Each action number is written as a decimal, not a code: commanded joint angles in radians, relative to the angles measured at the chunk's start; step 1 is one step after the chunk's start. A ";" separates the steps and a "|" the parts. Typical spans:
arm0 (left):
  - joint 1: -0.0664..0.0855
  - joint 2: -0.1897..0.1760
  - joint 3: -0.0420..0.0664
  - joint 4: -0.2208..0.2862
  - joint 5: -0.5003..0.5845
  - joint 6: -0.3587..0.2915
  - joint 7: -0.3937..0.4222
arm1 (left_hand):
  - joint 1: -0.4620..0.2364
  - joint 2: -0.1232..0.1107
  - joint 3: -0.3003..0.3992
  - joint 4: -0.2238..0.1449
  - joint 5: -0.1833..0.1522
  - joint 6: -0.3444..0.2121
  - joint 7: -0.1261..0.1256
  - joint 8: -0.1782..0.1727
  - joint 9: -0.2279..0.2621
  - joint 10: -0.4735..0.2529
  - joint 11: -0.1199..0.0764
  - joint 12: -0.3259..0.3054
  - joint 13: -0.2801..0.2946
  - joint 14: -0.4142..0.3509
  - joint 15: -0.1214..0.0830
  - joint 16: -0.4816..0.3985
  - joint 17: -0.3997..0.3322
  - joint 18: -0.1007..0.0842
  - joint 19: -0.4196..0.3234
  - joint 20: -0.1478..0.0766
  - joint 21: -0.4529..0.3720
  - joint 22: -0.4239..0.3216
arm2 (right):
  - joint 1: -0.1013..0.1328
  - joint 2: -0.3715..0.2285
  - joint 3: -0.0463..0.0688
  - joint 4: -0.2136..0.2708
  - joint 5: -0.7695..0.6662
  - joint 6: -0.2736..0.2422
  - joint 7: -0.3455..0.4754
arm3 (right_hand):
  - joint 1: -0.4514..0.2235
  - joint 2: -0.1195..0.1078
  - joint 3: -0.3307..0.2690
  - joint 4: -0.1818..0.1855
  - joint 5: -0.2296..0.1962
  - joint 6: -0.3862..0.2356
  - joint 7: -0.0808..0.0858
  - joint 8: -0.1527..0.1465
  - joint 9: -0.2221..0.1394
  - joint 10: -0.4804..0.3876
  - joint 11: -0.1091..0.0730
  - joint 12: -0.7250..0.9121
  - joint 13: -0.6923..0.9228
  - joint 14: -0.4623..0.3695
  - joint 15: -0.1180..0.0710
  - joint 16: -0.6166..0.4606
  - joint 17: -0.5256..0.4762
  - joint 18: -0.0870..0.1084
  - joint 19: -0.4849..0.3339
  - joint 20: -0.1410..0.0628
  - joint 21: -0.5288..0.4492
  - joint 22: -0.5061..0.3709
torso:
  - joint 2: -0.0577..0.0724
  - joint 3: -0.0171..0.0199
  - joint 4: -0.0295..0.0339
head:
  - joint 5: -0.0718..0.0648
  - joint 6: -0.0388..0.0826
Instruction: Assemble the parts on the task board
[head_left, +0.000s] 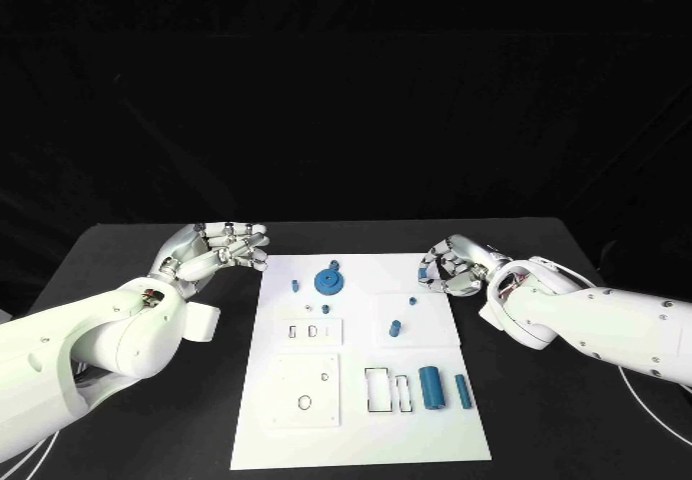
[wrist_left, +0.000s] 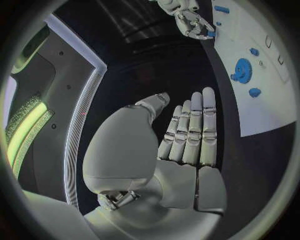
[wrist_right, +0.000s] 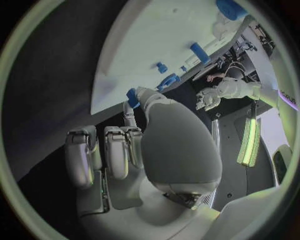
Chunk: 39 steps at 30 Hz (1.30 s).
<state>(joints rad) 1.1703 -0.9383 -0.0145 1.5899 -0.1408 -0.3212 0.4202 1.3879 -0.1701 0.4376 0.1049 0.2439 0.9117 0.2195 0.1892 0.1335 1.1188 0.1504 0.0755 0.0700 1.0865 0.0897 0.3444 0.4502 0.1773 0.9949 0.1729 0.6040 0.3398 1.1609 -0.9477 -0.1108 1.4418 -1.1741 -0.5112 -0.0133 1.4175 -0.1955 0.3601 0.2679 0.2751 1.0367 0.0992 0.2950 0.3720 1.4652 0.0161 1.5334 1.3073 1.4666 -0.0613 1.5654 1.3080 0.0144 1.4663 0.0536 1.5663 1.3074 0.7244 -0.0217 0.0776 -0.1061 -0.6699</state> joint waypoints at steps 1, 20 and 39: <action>0.001 0.001 0.001 0.001 -0.003 0.017 0.003 | -0.007 -0.004 0.004 0.000 -0.003 0.006 -0.002 -0.001 -0.002 0.003 0.001 0.001 -0.001 -0.005 -0.002 0.006 0.001 0.001 -0.006 -0.002 0.006 0.001 | 0.005 -0.001 0.001 0.047 -0.005 -0.042 -0.059 | -0.008 0.000 -0.001 0.006 0.007 0.018 -0.018 0.013 0.014 0.082 -0.007 0.007 0.237 0.104 -0.007 0.005 0.263 -0.014 0.104 -0.010 0.004 0.263 | -0.001 -0.0007 -0.0009 | 0.003 -0.002; 0.001 0.010 0.000 -0.005 -0.002 0.018 0.000 | -0.006 -0.003 0.007 -0.001 -0.003 0.006 -0.003 -0.001 -0.001 0.004 0.000 0.001 0.000 -0.007 -0.003 0.008 0.003 0.001 -0.008 -0.002 0.010 0.004 | 0.018 0.133 -0.005 0.246 -0.175 -0.048 -0.275 | -0.016 0.006 0.003 0.009 0.009 0.016 -0.020 0.019 0.017 0.084 -0.009 0.010 0.239 0.104 -0.008 0.005 0.263 -0.014 0.104 -0.012 0.004 0.263 | -0.005 -0.0039 0.0015 | 0.027 -0.016; 0.001 0.017 0.000 -0.008 -0.002 0.022 -0.002 | -0.006 -0.003 0.008 -0.001 -0.003 0.007 -0.003 0.000 -0.001 0.005 0.000 0.002 0.000 -0.008 -0.003 0.009 0.005 0.001 -0.010 -0.002 0.013 0.006 | -0.048 0.280 -0.016 0.212 -0.321 -0.021 -0.399 | -0.015 0.005 0.005 0.005 0.009 0.015 -0.021 0.024 0.019 0.085 -0.011 0.011 0.240 0.104 -0.009 0.005 0.263 -0.014 0.104 -0.013 0.004 0.263 | -0.005 -0.0035 0.0029 | 0.044 -0.035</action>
<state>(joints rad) 1.1702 -0.9235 -0.0149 1.5803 -0.1410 -0.3183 0.4135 1.3879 -0.1701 0.4403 0.1021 0.2439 0.9116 0.2195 0.1893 0.1335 1.1188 0.1504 0.0755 0.0700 1.0865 0.0898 0.3483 0.4539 0.1774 0.9935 0.1715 0.6107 0.3449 1.1159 -0.6715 -0.1271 1.6563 -1.4408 -0.5533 -0.3764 1.4029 -0.1998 0.3638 0.2717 0.2801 1.0346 0.0971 0.3122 0.3726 1.4688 0.0126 1.5411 1.3081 1.4665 -0.0610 1.5654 1.3076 0.0143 1.4662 0.0466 1.5663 1.3079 0.7180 -0.0257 0.0794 -0.0628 -0.7030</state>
